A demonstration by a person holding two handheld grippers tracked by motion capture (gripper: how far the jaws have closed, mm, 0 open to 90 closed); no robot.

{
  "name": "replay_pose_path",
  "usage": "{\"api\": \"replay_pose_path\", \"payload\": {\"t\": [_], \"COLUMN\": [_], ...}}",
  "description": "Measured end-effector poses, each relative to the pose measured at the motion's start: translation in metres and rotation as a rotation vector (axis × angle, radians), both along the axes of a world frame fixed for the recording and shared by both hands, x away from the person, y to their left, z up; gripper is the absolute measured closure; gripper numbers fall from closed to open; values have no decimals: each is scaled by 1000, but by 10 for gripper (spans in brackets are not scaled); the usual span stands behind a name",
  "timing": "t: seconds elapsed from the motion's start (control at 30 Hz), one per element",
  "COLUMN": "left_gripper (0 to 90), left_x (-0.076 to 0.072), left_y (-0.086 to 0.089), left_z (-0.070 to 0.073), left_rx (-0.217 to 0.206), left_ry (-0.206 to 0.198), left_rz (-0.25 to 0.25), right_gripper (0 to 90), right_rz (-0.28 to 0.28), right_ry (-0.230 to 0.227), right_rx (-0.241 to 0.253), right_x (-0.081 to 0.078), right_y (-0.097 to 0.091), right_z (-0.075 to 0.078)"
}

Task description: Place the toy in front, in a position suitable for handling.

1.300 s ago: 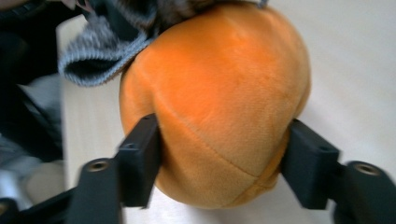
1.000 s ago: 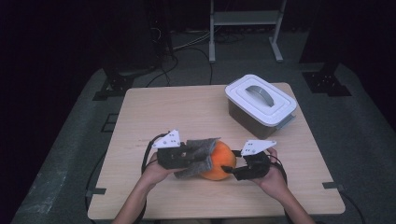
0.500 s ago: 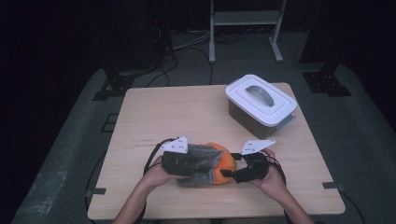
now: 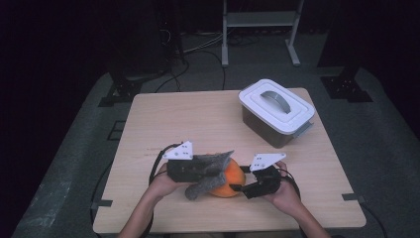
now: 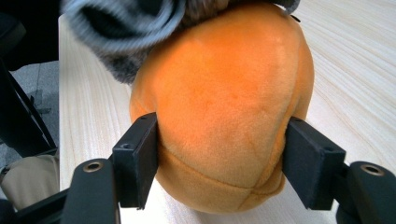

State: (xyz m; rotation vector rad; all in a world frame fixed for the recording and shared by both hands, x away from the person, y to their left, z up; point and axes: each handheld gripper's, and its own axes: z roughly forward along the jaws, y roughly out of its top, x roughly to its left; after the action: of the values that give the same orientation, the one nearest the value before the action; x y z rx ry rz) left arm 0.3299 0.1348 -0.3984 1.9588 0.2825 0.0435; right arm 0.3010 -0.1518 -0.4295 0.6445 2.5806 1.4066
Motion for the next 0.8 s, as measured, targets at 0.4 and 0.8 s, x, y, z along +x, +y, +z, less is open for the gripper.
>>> {"api": "replay_pose_path", "payload": {"t": [0.4,0.8], "left_gripper": [733,743], "left_x": [-6,3], "left_y": [-11,8], "left_z": [2,-3], "left_rx": [-21,0], "left_ry": [-3,-20], "left_rz": [-54,30], "right_gripper": [323,326], "right_rz": [18,29], "right_ry": [-39,-18], "right_rx": [-42,-32], "right_x": [-3,-1], "right_y": [2,-4], "right_z": [0,-4]}}
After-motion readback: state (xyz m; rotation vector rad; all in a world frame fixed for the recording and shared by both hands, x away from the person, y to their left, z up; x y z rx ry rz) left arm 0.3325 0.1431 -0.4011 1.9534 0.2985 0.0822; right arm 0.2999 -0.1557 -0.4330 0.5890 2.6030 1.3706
